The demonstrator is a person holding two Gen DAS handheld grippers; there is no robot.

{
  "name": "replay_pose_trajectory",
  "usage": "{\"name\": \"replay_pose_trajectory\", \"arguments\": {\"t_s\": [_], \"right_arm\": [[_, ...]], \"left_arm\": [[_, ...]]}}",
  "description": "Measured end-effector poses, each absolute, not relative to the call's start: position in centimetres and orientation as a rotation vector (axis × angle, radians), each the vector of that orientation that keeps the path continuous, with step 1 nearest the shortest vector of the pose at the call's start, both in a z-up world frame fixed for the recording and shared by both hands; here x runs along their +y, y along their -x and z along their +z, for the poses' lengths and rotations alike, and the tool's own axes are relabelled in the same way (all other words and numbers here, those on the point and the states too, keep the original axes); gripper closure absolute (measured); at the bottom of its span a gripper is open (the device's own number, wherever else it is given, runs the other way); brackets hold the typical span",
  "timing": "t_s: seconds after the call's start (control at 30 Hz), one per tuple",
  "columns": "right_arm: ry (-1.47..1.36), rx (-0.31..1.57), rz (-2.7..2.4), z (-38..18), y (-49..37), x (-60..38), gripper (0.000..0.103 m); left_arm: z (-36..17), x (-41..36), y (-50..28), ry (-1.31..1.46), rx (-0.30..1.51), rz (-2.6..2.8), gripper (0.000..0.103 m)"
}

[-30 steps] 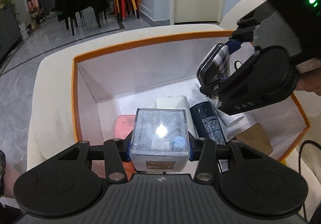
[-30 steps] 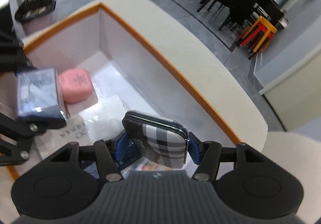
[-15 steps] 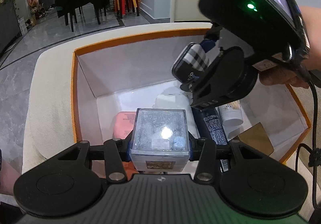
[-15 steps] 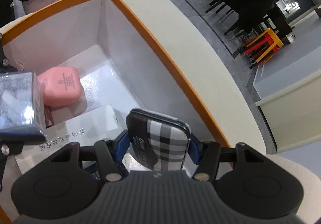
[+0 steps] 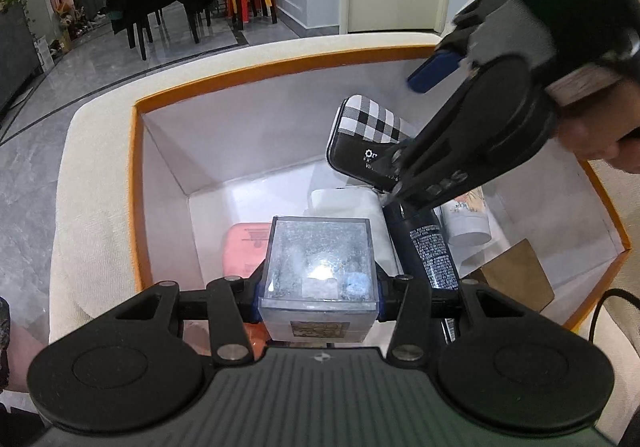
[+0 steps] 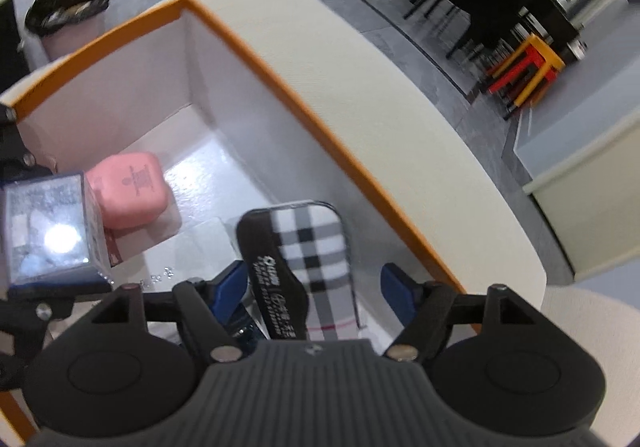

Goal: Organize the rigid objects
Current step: 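Lower the cube box and plaid case into the shoebox and release, then withdraw both tools from the shoebox toward the pink cup and tape measure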

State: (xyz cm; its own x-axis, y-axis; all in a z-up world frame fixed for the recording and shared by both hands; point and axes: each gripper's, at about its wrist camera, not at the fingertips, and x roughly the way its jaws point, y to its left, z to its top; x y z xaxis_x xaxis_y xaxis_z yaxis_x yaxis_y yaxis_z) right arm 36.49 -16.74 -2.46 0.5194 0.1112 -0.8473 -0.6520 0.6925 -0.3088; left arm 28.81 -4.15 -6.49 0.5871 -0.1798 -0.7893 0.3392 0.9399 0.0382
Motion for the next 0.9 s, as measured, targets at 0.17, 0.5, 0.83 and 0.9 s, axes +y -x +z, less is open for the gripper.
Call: {"name": "replay_pose_trajectory", "arguments": {"t_s": [0.17,0.5,0.83,0.9], "right_arm": [[0.586,0.945,0.476,-2.0,-36.7,-18.5,0.03],[0.56,0.972,0.481,-2.6,-35.7,-19.3,0.03],[0.553,0.977,0.48,-2.4,-35.1,-19.8,0.03],[0.553,0.976,0.48,-2.3,-34.8,-19.9,0.03]], "left_arm": [[-7.1,-4.6,-29.4,-0.185,0.925,-0.311,0.05],[-6.9,-5.2,-29.3,-0.207,0.911,-0.285,0.034],[-6.4,-5.4,-28.8,-0.22,0.907,-0.279,0.034],[-6.2,-5.4,-28.6,-0.222,0.905,-0.277,0.034]]}}
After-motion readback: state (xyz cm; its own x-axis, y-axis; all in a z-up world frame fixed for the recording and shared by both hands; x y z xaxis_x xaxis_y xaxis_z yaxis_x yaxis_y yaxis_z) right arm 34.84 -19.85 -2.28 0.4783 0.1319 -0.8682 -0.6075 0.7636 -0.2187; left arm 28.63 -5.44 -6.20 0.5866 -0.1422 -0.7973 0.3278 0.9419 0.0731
